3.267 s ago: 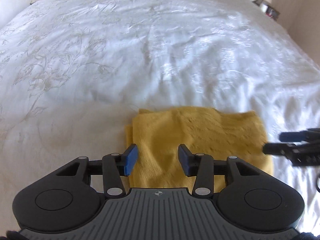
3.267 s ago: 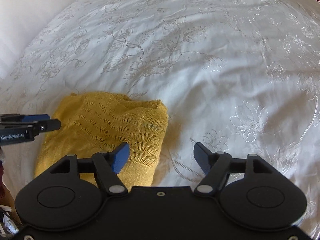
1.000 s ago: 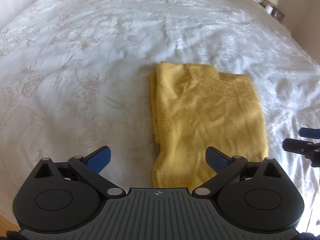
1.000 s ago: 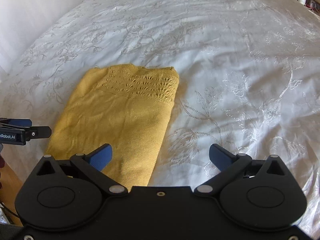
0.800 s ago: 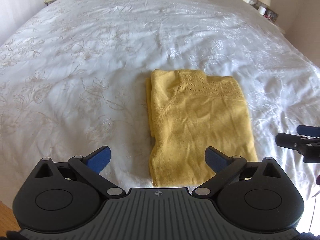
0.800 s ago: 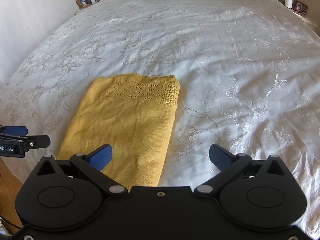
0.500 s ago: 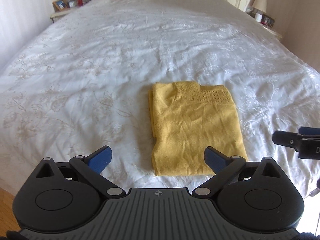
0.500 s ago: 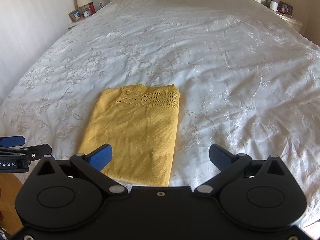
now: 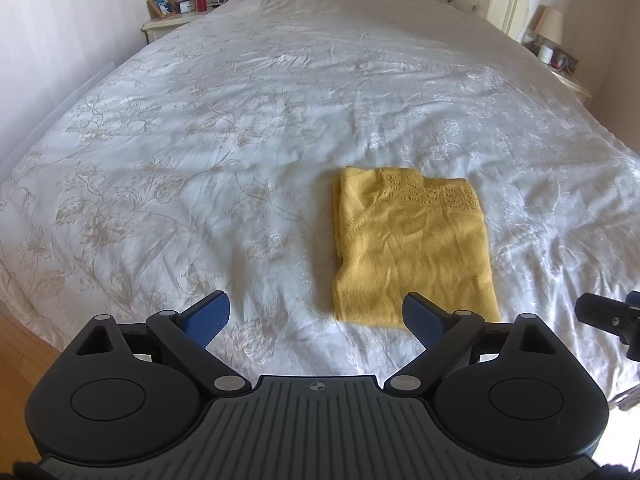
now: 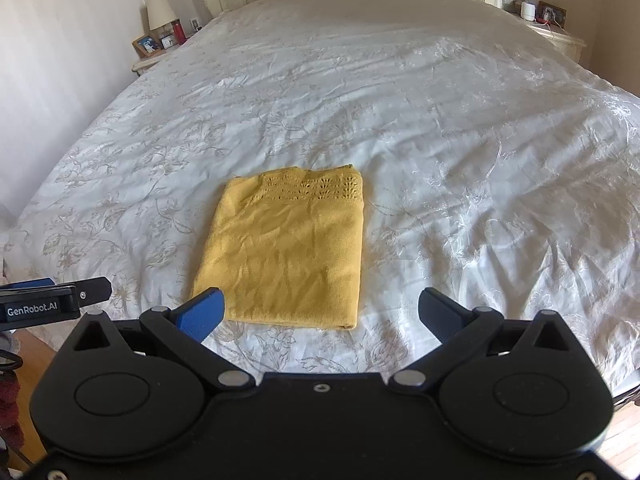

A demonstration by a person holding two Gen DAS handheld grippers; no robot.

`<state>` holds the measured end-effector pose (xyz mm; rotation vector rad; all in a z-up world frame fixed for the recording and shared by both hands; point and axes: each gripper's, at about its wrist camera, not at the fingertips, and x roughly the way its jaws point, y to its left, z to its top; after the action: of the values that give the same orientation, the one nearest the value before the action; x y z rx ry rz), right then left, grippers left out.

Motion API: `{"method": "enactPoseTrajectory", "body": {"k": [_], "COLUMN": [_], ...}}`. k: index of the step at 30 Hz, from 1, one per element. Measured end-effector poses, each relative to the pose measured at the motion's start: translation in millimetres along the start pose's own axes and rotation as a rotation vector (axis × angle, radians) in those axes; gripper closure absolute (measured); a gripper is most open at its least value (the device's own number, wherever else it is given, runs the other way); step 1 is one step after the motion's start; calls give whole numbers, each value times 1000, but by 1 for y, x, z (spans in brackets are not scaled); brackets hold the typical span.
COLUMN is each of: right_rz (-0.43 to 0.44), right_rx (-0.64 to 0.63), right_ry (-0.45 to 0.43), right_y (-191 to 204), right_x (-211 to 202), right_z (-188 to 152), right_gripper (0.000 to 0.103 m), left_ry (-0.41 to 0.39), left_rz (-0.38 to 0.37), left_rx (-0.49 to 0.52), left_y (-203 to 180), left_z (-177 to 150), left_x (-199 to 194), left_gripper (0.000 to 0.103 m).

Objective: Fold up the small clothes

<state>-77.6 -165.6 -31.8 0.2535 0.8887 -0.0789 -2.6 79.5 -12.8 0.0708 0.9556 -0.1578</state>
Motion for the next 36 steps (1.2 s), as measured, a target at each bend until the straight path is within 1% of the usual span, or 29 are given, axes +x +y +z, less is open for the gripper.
{"method": "enactPoseTrajectory", "body": {"k": [4, 7, 10, 12, 14, 15, 20, 25, 30, 36], "right_rz": [4, -34, -69, -96, -128, -130, -58, -59, -59, -52], "right_rx": [-9, -41, -57, -42, -21, -15, 16, 14, 12, 7], "right_ry": [-36, -63, -93, -91, -60, -45, -5, 2, 10, 15], "right_y": [7, 14, 18, 18, 18, 18, 15, 16, 18, 19], "right_x": [-11, -17, -24, -26, -25, -24, -21, -20, -20, -19], "right_z": [-2, -2, -3, -2, 0, 0, -1, -2, -2, -2], "right_gripper": [1, 1, 1, 1, 1, 1, 1, 1, 1, 1], "left_ry": [10, 1, -8, -11, -11, -10, 11, 44, 47, 51], "left_rz": [-7, 4, 34, 40, 33, 33, 29, 19, 13, 14], "left_rx": [-2, 14, 32, 33, 30, 28, 21, 13, -1, 13], "left_y": [-5, -11, -16, -18, -18, -19, -18, -18, -16, -18], "left_z": [-1, -3, -4, -3, -3, -3, -3, -4, -5, -7], "left_x": [-4, -8, -10, -12, -12, -13, -12, -11, -11, -11], "left_gripper": [9, 9, 9, 9, 10, 10, 10, 10, 10, 10]}}
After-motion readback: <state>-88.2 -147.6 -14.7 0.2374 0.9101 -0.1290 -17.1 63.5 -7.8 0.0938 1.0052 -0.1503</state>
